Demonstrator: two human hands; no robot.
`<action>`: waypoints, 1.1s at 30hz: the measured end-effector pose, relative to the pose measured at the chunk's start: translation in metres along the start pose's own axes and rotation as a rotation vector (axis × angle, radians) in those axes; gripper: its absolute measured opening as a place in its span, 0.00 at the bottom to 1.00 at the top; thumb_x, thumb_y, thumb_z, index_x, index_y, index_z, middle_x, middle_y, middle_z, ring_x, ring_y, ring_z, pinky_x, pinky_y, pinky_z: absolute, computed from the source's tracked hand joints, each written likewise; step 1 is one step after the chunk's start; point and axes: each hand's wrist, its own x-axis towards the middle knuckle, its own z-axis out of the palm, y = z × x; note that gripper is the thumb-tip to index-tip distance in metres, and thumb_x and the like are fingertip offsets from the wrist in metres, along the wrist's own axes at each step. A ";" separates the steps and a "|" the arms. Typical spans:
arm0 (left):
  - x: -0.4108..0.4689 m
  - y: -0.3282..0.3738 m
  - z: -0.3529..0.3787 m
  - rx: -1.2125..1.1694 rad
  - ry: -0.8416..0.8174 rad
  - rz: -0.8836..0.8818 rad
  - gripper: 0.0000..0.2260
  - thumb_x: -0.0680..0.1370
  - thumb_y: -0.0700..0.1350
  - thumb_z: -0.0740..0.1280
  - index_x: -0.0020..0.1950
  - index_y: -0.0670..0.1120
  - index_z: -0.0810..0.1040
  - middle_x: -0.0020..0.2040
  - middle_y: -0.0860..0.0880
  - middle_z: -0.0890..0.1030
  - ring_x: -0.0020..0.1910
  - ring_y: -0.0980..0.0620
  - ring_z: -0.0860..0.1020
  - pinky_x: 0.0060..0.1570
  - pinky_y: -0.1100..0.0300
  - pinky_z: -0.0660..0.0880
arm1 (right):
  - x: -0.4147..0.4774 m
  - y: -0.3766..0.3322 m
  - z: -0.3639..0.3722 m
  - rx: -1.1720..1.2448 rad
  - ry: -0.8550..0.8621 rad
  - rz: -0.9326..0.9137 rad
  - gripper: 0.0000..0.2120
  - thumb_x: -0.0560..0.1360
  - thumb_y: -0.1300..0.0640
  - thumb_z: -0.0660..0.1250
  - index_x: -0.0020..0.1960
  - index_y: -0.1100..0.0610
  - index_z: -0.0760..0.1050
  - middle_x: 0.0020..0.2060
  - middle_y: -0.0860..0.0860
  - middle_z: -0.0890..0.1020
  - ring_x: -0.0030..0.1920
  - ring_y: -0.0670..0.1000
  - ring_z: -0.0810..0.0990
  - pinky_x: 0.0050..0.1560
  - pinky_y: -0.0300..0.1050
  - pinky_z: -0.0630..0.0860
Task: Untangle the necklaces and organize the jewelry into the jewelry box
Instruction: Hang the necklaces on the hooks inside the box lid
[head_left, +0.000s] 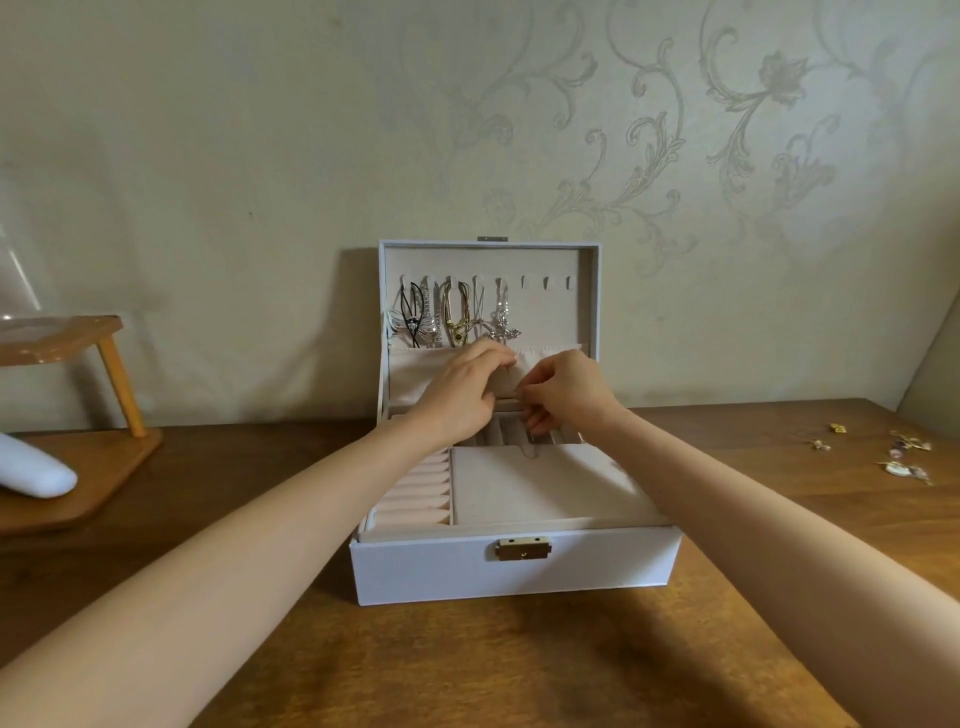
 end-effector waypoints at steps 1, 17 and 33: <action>0.000 0.000 0.001 0.026 0.011 0.005 0.22 0.74 0.30 0.62 0.67 0.41 0.70 0.67 0.48 0.69 0.68 0.51 0.65 0.69 0.62 0.57 | 0.001 0.000 -0.003 -0.029 -0.005 -0.001 0.07 0.73 0.69 0.67 0.37 0.63 0.77 0.24 0.57 0.79 0.20 0.48 0.77 0.25 0.41 0.78; 0.012 0.008 -0.013 0.133 -0.020 -0.104 0.20 0.72 0.35 0.63 0.64 0.44 0.70 0.64 0.48 0.72 0.63 0.49 0.71 0.64 0.54 0.63 | 0.030 -0.033 -0.037 -0.235 0.297 -0.293 0.05 0.70 0.70 0.66 0.39 0.63 0.79 0.29 0.55 0.80 0.28 0.53 0.81 0.35 0.50 0.82; 0.008 0.007 -0.013 0.005 -0.011 -0.166 0.17 0.75 0.36 0.62 0.63 0.42 0.65 0.60 0.46 0.77 0.59 0.46 0.75 0.60 0.52 0.70 | 0.048 -0.032 -0.026 -0.420 0.376 -0.368 0.05 0.71 0.59 0.69 0.45 0.52 0.81 0.44 0.47 0.84 0.49 0.51 0.79 0.45 0.44 0.73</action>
